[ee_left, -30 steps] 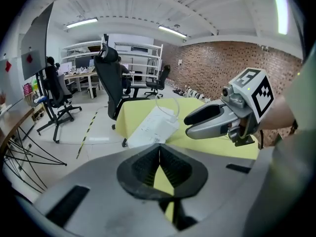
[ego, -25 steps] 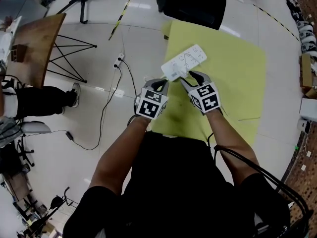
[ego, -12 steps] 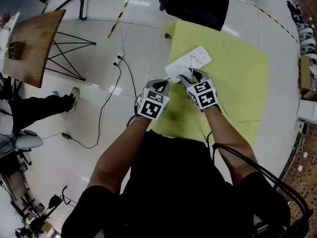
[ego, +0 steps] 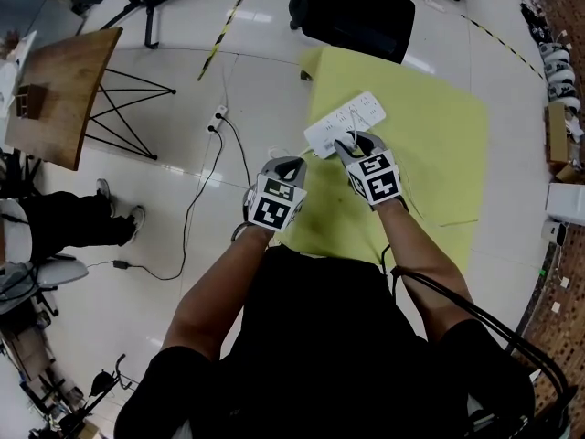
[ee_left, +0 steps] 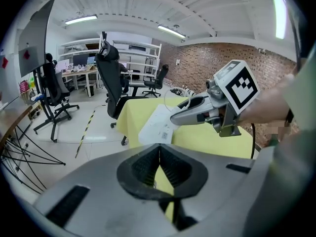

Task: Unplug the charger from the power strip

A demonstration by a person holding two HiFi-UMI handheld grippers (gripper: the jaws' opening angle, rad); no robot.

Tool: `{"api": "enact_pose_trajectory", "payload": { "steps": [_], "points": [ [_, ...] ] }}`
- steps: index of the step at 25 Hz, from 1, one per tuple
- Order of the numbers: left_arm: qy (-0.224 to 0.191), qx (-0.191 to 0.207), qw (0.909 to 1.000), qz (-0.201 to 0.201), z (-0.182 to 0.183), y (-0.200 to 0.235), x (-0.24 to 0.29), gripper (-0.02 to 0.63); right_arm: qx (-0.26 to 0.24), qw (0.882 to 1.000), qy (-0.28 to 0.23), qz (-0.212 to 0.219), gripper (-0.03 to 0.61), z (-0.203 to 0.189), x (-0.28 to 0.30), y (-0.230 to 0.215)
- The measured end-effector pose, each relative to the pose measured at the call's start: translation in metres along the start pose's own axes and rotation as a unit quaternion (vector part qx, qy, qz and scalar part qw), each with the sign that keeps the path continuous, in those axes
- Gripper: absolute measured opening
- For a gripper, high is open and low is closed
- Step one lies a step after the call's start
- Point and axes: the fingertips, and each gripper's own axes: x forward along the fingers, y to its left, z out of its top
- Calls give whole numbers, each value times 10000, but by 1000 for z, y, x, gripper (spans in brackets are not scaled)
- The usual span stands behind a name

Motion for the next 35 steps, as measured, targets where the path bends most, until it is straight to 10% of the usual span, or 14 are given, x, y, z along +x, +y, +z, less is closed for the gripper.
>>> {"api": "enact_pose_trajectory", "payload": {
  "steps": [35],
  "points": [
    [-12, 718, 9930, -938, -36, -55, -25, 8, 2507, 9650, 751, 179, 171, -159, -94, 58]
  ]
}}
